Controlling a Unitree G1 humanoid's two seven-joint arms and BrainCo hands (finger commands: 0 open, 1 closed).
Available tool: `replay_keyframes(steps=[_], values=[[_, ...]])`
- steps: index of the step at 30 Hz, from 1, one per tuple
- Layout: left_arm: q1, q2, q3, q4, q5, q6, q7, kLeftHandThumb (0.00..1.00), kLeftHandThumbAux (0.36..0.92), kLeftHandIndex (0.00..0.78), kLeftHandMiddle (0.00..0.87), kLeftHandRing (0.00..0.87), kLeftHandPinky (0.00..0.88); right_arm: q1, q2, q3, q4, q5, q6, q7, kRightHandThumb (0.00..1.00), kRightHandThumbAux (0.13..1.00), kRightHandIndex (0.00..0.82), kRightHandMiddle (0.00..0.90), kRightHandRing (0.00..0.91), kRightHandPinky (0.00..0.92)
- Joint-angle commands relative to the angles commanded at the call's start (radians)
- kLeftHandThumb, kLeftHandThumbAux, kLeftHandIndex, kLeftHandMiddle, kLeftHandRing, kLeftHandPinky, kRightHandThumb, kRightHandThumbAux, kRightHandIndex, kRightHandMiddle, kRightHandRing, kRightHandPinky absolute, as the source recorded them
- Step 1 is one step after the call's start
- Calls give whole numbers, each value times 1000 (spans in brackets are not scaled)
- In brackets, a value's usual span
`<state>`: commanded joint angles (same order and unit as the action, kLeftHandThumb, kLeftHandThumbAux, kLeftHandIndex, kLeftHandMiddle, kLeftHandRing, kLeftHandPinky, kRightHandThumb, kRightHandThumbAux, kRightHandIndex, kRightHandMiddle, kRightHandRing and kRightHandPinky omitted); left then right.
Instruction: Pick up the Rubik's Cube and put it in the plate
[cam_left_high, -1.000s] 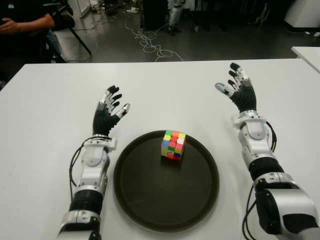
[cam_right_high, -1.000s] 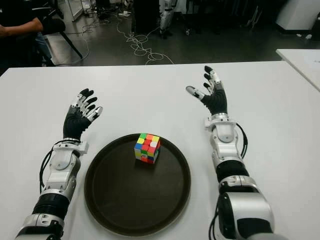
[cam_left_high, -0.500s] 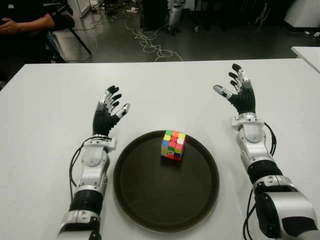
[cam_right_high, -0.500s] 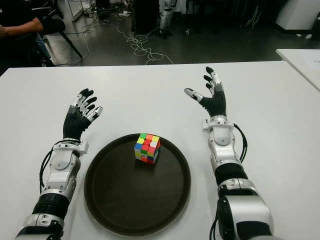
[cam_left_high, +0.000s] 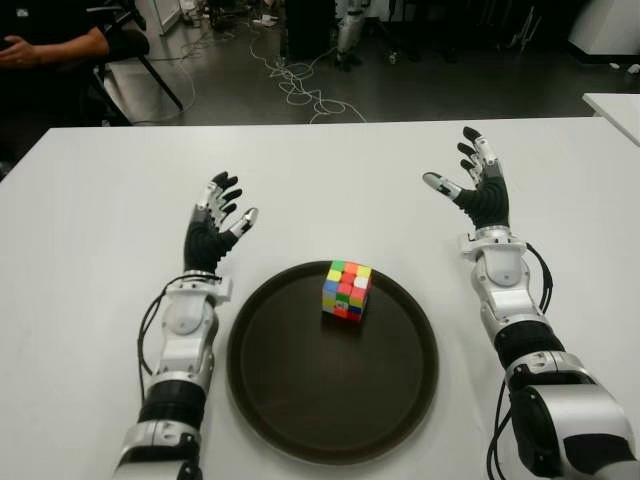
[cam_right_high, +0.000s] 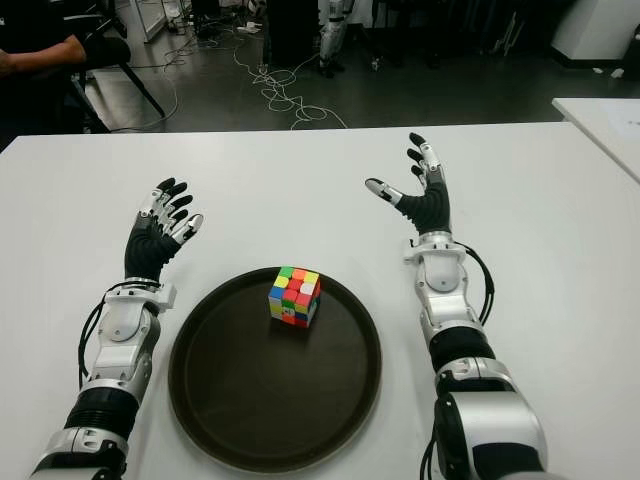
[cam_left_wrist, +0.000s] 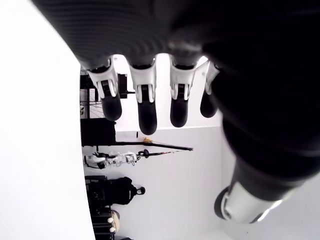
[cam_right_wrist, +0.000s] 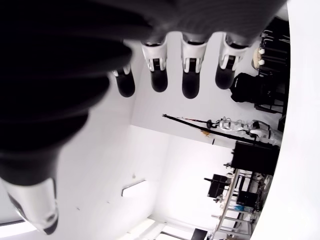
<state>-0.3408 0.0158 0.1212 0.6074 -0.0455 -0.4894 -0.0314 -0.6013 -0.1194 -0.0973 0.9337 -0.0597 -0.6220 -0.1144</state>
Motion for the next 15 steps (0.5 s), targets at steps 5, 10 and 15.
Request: replay_keyframes(steps=[5, 10, 15], values=[[-1, -3, 1, 1, -4, -4, -2, 44, 760, 85, 155, 139, 113, 14, 3, 2, -29, 3, 11, 7, 0, 708, 45, 105, 108, 97], [-3, -3, 1, 3, -5, -7, -1, 40, 770, 73, 139, 123, 107, 96, 15, 17, -178, -8, 47, 4, 0, 721, 40, 103, 107, 99], [-5, -1, 1, 5, -2, -12, -1, 34, 782, 70, 133, 119, 110, 153, 19, 26, -283, -11, 94, 11, 0, 743, 39, 106, 110, 108]])
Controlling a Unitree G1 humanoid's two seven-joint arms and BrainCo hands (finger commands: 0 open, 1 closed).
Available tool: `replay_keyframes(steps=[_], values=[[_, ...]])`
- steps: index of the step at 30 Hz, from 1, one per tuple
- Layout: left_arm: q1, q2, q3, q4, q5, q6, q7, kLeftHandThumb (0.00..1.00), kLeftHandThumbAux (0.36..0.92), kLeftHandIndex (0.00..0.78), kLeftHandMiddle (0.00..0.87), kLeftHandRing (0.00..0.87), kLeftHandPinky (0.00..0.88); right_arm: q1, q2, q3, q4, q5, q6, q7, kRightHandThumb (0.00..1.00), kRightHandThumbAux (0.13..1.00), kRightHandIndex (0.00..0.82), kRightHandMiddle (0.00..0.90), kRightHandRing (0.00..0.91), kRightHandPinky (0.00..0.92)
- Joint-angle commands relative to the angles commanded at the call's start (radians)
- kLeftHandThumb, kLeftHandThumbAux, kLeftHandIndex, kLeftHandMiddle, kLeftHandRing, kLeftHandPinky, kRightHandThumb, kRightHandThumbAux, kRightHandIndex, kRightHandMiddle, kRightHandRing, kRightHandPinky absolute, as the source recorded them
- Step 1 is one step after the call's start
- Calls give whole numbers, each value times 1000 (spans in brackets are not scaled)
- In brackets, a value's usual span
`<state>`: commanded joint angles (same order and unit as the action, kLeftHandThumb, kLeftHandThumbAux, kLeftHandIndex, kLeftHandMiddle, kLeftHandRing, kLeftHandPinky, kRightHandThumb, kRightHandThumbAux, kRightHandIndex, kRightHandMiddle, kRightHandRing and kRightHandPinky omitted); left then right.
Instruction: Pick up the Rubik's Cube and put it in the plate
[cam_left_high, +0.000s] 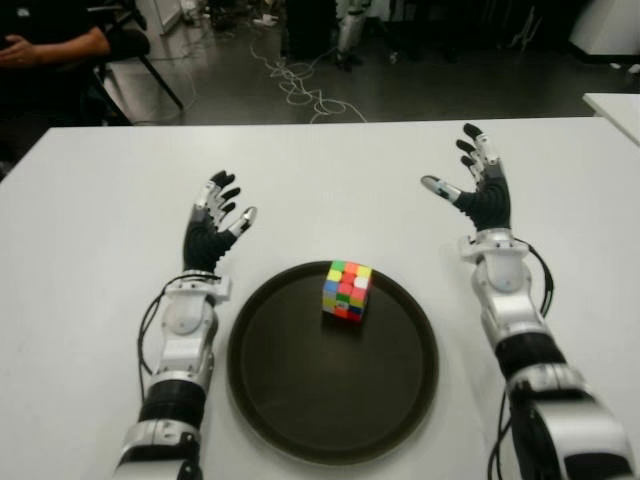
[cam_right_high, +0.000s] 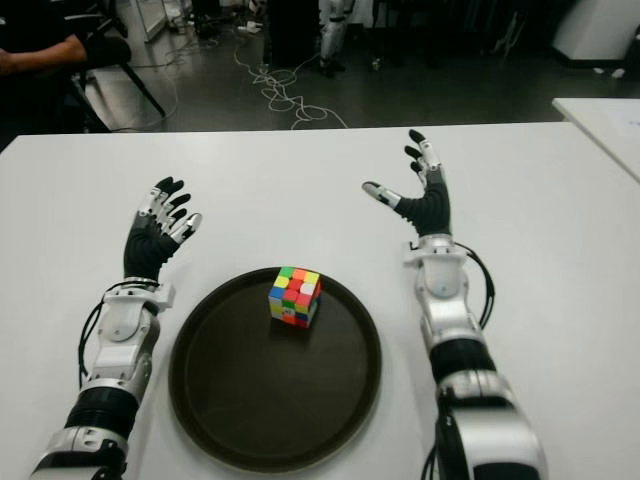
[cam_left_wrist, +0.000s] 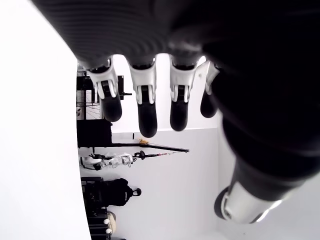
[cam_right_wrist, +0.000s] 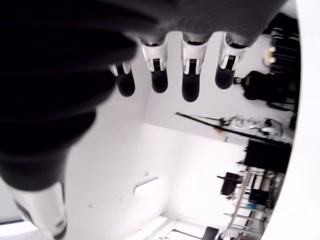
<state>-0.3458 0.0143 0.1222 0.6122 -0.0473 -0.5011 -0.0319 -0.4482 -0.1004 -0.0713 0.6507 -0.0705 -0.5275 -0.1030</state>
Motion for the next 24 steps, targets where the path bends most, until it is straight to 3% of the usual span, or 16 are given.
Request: replay_keyframes(steps=[9, 24], values=[[-2, 0, -2, 0, 8, 9, 11, 27, 778, 71, 137, 123, 110, 46, 11, 1, -84, 12, 56, 13, 0, 746, 35, 112, 116, 109], [-5, 2, 0, 12, 7, 4, 16, 24, 745, 70, 132, 120, 104, 57, 11, -4, -108, -6, 96, -6, 0, 733, 31, 108, 116, 111]])
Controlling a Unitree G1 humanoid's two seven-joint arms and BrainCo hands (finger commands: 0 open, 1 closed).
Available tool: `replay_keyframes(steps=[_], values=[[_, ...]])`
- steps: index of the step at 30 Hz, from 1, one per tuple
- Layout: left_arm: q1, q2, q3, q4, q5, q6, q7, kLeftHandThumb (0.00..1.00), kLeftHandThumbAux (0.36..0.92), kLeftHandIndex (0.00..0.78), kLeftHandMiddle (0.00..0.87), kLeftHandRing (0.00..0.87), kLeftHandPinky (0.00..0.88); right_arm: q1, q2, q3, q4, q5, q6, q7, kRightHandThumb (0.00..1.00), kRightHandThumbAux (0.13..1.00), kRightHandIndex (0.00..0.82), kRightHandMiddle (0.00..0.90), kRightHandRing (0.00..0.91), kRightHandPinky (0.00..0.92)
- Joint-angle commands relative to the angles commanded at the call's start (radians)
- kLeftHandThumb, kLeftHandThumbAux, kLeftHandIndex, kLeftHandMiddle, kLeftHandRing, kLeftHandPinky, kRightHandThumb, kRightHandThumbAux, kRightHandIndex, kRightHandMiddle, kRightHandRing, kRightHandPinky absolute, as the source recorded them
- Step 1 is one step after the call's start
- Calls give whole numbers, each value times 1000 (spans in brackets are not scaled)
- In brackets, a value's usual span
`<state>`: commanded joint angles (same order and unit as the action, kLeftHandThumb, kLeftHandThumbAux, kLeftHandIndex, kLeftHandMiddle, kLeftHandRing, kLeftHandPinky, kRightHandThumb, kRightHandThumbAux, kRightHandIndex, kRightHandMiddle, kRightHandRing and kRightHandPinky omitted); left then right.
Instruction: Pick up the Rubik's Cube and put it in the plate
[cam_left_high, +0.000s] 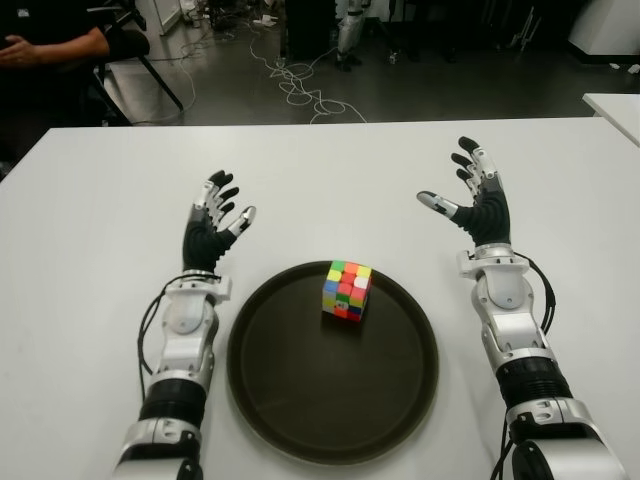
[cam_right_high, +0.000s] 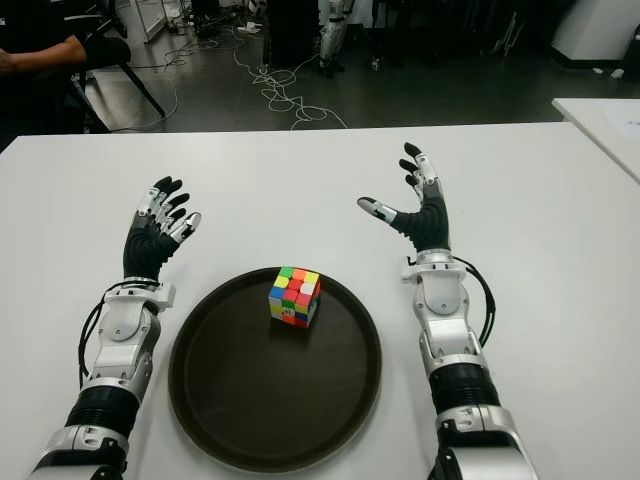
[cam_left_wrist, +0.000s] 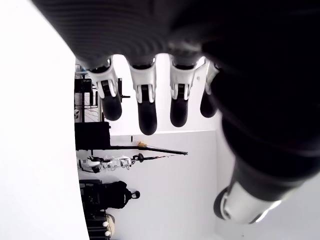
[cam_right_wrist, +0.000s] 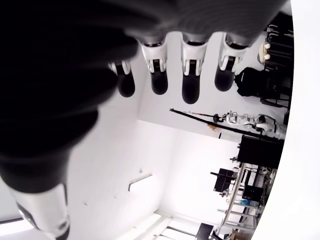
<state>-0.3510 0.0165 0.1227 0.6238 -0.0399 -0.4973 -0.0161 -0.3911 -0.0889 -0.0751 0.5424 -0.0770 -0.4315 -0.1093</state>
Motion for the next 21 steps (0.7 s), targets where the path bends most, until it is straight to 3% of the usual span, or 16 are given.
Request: replay_keyframes(steps=[10, 21], values=[[3, 4, 0, -2, -5, -8, -12, 27, 754, 57, 122, 111, 107, -19, -2, -7, 32, 22, 23, 24, 23, 766, 42, 130, 146, 165], [4, 11, 4, -8, -4, 13, -9, 31, 745, 49, 114, 108, 107, -20, -1, -6, 21, 30, 67, 53, 59, 742, 34, 127, 146, 172]])
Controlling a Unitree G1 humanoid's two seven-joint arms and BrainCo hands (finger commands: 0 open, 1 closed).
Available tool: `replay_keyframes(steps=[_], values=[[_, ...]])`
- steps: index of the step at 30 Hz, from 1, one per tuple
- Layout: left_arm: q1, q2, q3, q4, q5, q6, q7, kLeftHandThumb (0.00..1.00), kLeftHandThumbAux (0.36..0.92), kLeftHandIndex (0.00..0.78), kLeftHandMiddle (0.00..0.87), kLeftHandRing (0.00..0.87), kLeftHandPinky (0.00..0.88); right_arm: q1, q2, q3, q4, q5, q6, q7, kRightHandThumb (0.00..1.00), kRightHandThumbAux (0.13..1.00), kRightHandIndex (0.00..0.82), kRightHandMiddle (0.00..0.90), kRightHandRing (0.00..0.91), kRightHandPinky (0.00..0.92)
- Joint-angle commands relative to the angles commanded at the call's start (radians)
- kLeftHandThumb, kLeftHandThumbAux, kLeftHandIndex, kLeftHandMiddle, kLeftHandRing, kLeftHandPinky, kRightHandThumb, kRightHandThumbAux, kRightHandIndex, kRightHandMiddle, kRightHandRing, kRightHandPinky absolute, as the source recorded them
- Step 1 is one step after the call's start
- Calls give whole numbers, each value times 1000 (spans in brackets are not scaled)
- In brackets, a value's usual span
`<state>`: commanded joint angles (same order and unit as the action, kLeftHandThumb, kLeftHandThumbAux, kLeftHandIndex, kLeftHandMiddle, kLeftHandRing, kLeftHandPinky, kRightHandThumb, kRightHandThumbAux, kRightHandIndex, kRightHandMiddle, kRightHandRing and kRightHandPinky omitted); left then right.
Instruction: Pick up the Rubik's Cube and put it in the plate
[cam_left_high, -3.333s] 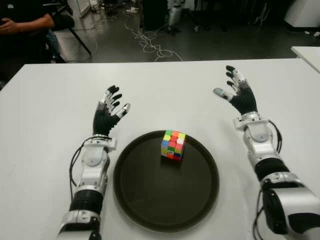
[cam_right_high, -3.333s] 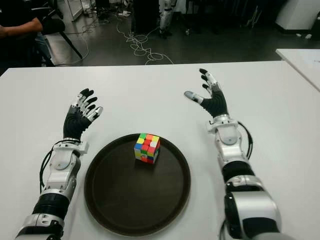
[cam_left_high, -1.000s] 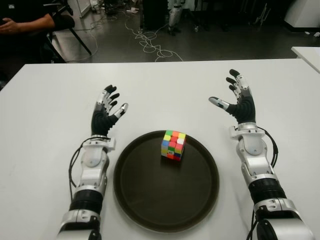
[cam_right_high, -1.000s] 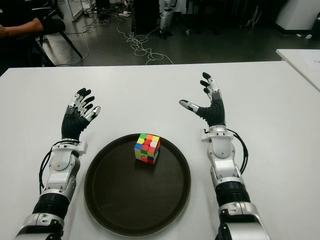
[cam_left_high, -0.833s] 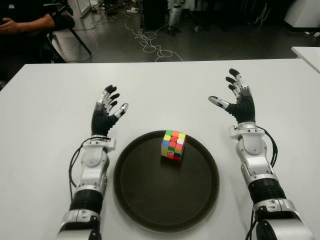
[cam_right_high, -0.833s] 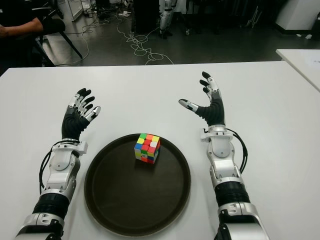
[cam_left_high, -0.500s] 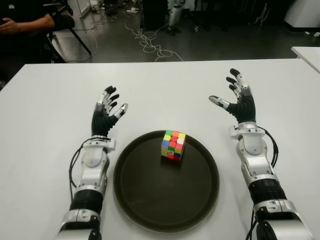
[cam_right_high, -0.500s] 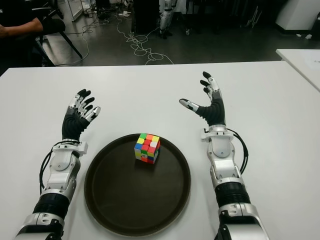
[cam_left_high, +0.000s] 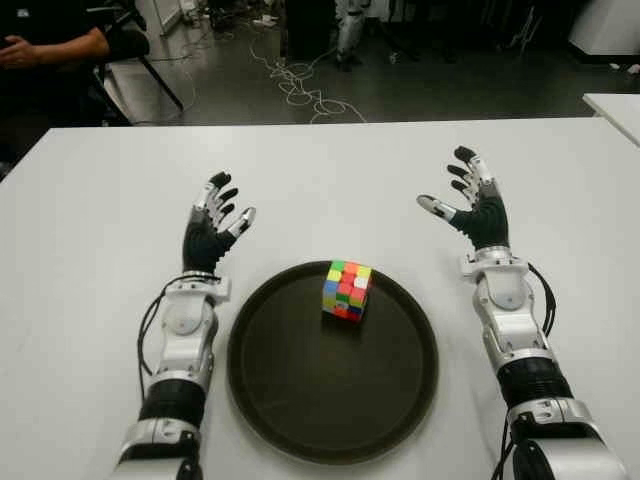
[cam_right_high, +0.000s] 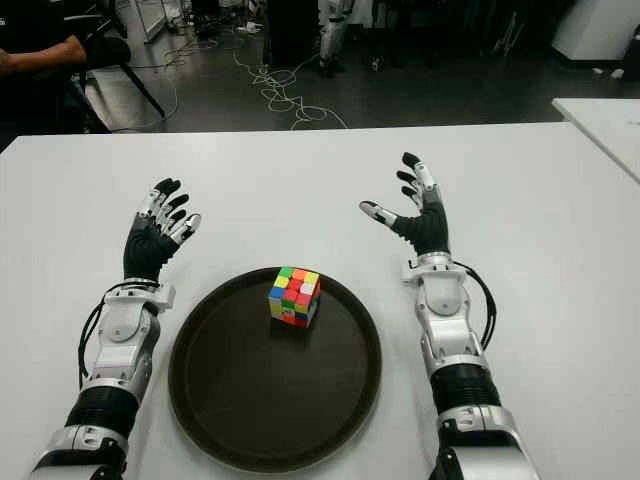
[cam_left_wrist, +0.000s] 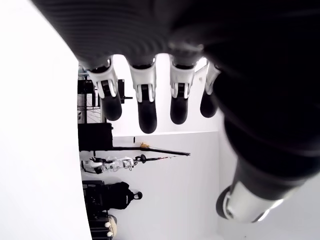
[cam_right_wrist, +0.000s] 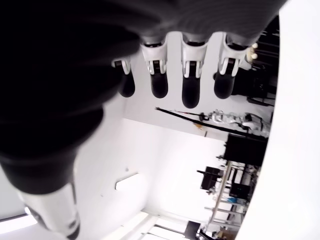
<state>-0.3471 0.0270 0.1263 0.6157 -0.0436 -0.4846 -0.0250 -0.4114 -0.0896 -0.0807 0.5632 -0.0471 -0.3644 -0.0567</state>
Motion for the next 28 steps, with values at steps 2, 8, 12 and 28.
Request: replay_keyframes(steps=[2, 8, 12, 28], values=[[-1, 2, 1, 1, 1, 0, 0, 30, 741, 49, 114, 108, 108, -1, 0, 0, 1, 0, 3, 4, 57, 732, 32, 127, 145, 170], [1, 8, 1, 2, -2, -5, -9, 27, 741, 54, 121, 115, 106, -7, 3, -1, 13, -2, 4, 4, 50, 723, 35, 126, 144, 167], [1, 9, 1, -2, -1, -2, -7, 27, 743, 51, 118, 110, 94, -9, 5, -1, 14, -6, 8, 0, 43, 724, 34, 123, 143, 165], [-2, 2, 14, 13, -25, -8, -13, 38, 772, 51, 119, 104, 91, -16, 10, 1, 28, -16, 6, -20, 29, 727, 33, 121, 138, 155]])
